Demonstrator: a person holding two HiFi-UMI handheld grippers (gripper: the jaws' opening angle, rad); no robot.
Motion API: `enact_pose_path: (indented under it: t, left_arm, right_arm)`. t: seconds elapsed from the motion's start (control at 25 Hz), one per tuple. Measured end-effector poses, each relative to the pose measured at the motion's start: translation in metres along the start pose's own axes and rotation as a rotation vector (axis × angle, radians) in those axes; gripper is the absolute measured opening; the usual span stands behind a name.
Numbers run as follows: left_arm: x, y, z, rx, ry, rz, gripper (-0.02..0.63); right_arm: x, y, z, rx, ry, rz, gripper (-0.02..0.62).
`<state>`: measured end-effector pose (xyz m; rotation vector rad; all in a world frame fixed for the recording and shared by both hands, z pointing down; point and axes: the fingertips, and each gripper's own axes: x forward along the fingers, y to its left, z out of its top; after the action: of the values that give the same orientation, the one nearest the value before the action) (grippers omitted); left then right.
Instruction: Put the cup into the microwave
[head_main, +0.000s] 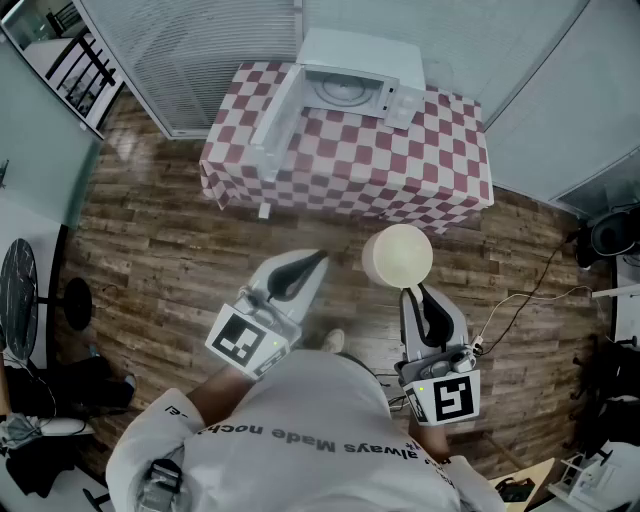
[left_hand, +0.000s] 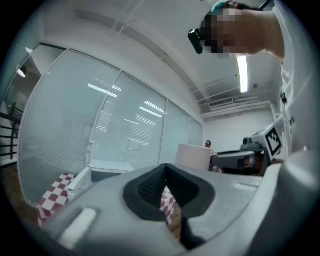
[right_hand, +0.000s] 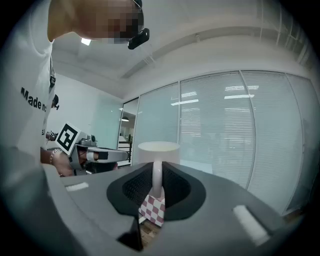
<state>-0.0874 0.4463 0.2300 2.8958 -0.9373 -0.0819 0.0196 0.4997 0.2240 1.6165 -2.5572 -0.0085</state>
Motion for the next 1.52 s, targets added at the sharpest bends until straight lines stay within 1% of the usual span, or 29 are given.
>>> enact_pose_path:
  t: [0.44, 0.76, 0.96, 1.2, 1.52]
  left_arm:
    - [0.025, -0.021, -0.003, -0.004, 0.003, -0.012, 0.005]
    - [0.043, -0.043, -0.013, -0.023, 0.006, -0.009, 0.005]
    - [0.046, -0.045, -0.020, -0.038, 0.017, -0.001, 0.005]
    - [0.056, -0.022, -0.021, -0.039, 0.025, 0.008, 0.005]
    - [0.076, 0.042, -0.009, -0.034, 0.012, 0.002, 0.005]
  right_arm:
    - [-0.014, -0.020, 0.004, 0.002, -0.040, 0.028, 0.048]
    - [-0.030, -0.040, -0.005, -0.007, -0.026, 0.037, 0.048]
    - [-0.030, -0.044, -0.012, 0.003, -0.021, 0.054, 0.048]
    - [-0.004, -0.050, -0.011, 0.000, -0.020, 0.065, 0.048]
    - [0.065, -0.054, 0.002, -0.019, -0.031, 0.073, 0.047]
